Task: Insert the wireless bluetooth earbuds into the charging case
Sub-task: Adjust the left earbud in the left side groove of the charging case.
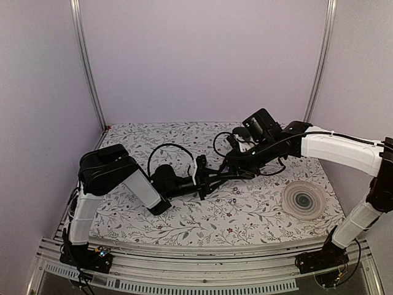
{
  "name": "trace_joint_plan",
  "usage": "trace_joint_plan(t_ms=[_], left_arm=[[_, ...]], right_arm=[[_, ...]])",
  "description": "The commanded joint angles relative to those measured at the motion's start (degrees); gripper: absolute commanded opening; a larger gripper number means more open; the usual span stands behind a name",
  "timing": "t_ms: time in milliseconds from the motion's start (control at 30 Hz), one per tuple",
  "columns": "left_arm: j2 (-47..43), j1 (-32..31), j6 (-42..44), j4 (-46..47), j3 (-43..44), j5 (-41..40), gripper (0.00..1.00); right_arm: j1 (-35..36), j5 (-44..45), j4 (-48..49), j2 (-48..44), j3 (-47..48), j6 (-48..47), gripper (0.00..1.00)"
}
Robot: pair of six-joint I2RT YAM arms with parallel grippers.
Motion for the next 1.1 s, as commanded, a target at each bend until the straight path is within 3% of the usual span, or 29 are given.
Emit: trace_joint_plan(t_ms=[0,1067], left_arm=[[-0.4,-0.9,0.4,16.8,-0.3,-0.7,0.00],[0.0,-1.6,1.0,16.7,-0.5,-1.3,0.00]], right_arm=[[0.5,-1.0,1.6,1.0,0.2,0.5,0.48],[1.0,-1.8,0.8,1.6,2.4,0.5,0.48]])
